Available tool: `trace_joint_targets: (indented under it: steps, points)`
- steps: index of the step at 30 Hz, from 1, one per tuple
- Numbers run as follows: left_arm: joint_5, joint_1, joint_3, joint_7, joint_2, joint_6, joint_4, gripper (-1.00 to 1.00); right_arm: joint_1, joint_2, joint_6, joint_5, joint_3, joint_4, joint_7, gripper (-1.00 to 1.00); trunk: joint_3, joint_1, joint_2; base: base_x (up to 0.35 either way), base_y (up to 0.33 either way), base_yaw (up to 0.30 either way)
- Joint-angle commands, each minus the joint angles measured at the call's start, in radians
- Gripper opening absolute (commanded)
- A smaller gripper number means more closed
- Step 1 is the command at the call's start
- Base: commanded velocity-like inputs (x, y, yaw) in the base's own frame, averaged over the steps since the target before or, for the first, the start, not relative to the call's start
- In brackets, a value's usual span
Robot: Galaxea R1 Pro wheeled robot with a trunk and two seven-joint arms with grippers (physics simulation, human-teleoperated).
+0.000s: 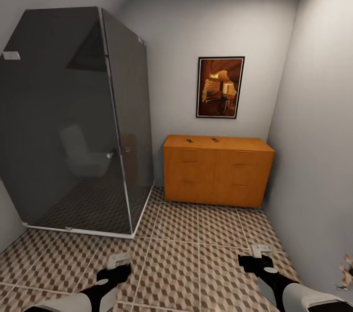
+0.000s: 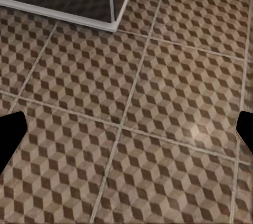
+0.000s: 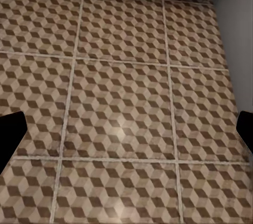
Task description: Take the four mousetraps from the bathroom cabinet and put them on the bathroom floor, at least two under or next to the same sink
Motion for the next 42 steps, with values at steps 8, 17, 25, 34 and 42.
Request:
trace_joint_targets:
  steps: [8,17,25,34,42]
  points:
    - [0.006,-0.001,-0.008,0.002,-0.001,-0.007,0.004,1.0,0.0,0.0,-0.003,-0.01,0.009,0.001,-0.001,1.0,0.0,0.001,-0.001,0.318,-0.177,0.0]
    - [0.01,-0.002,-0.008,0.001,0.001,-0.007,0.004,1.0,0.0,0.0,-0.004,-0.01,0.009,0.001,-0.001,1.0,0.0,0.001,-0.001,0.323,-0.065,0.0]
    - [0.012,-0.002,-0.007,0.001,0.001,-0.007,0.004,1.0,0.0,0.0,-0.003,-0.01,0.009,0.001,-0.001,1.0,0.0,0.001,-0.001,0.328,-0.003,0.0]
    - [0.012,-0.002,-0.007,0.001,0.001,-0.007,0.004,1.0,0.0,0.0,-0.003,-0.01,0.009,0.001,-0.001,1.0,0.0,0.001,-0.001,0.326,-0.105,0.0]
    - [0.012,-0.002,-0.007,0.001,0.001,-0.007,0.004,1.0,0.0,0.0,-0.003,-0.01,0.009,0.001,-0.001,1.0,0.0,0.001,-0.001,0.321,-0.162,0.0]
